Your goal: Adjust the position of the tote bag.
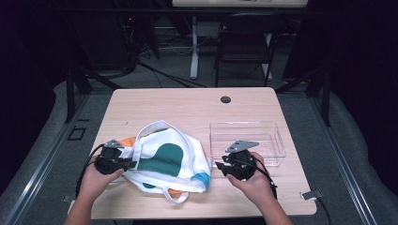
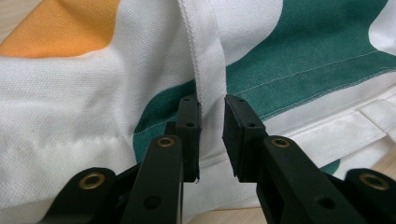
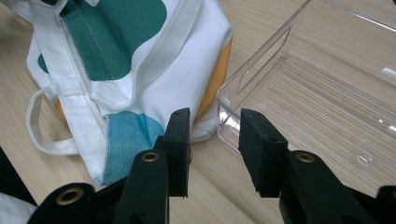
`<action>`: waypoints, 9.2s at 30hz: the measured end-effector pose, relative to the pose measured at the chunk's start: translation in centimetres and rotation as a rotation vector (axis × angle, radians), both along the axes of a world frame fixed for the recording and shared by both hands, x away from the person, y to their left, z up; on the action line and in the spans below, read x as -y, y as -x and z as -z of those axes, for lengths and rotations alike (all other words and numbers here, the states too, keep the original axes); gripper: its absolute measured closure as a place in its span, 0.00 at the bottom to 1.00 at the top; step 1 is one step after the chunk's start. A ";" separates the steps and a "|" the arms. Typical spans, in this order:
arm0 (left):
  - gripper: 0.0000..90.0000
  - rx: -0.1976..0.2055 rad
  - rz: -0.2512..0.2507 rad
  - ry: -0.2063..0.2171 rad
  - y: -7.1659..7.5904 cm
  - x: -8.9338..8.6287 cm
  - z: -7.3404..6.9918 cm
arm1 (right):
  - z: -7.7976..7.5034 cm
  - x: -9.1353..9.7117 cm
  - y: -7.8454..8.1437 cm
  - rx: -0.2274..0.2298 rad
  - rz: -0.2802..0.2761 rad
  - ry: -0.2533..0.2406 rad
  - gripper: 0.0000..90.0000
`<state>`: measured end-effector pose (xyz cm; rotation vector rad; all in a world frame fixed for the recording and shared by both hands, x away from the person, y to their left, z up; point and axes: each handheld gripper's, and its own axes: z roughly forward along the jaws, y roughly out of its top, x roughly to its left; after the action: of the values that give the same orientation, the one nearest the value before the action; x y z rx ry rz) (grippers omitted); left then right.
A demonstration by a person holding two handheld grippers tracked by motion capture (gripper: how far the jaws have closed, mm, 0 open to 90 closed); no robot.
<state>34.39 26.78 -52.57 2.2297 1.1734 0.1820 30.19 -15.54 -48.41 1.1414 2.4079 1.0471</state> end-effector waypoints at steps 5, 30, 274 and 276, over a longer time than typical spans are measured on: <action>0.92 0.010 -0.002 -0.013 0.1 -0.1 -0.2 | 0.0 0.0 0.0 0.001 -0.009 0.002 0.71; 0.97 0.039 0.027 -0.021 0.4 -0.1 -1.2 | 0.0 -0.3 0.1 0.007 -0.013 0.008 0.70; 0.86 0.211 0.187 -0.105 0.1 4.7 -4.6 | -3.3 -11.8 -2.0 0.067 -0.288 0.158 0.93; 0.88 0.212 0.184 -0.111 0.0 4.9 -4.8 | -3.3 -11.7 -2.0 0.066 -0.281 0.149 0.93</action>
<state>34.44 21.91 -47.76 2.3333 0.8595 0.4058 32.21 -3.82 -45.15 0.7232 2.5945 0.9459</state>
